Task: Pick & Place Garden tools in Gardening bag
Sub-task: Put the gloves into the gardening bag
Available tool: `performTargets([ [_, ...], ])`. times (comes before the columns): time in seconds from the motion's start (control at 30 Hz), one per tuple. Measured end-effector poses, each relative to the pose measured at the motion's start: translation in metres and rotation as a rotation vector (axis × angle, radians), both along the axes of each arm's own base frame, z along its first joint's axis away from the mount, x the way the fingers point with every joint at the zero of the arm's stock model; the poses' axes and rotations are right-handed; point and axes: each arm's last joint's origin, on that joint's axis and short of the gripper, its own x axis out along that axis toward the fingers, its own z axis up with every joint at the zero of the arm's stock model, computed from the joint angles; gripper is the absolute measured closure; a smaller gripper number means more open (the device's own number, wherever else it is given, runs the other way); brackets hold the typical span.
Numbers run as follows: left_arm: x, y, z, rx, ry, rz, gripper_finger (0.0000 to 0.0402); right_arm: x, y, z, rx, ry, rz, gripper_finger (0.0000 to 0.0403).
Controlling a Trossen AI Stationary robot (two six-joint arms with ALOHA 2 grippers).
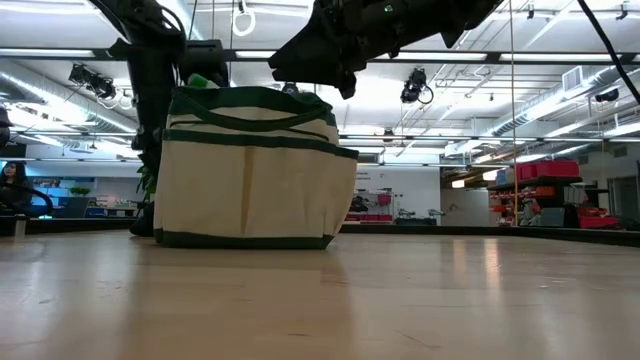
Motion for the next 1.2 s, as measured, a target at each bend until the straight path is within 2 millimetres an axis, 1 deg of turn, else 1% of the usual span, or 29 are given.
performTargets([
  [0.43, 0.010, 0.004, -0.024, -0.028, 0.100, -0.008, 0.0232, 0.000, 0.001, 0.000, -0.002, 0.000, 0.003, 0.0284],
  [0.5, 0.010, 0.004, -0.026, -0.038, 0.104, -0.009, 0.0245, 0.000, 0.001, 0.000, -0.002, 0.000, 0.003, 0.0284],
  [0.57, 0.010, 0.004, -0.026, -0.047, 0.100, -0.008, 0.0270, 0.000, 0.001, 0.000, -0.002, 0.000, 0.003, 0.0284],
  [0.77, 0.009, 0.003, -0.025, -0.044, 0.103, -0.007, 0.0380, 0.000, 0.001, 0.000, -0.003, 0.000, 0.003, 0.0284],
  [0.8, 0.009, 0.003, -0.025, -0.043, 0.102, -0.006, 0.0389, 0.000, 0.001, 0.000, -0.003, 0.000, 0.003, 0.0284],
  [1.0, 0.009, 0.003, -0.025, -0.042, 0.109, 0.001, 0.0390, 0.000, 0.001, 0.000, -0.003, 0.000, 0.004, 0.0284],
  [1.2, 0.005, 0.004, -0.025, -0.003, 0.158, 0.038, 0.0394, 0.000, 0.001, 0.000, -0.003, 0.000, 0.003, 0.0284],
])
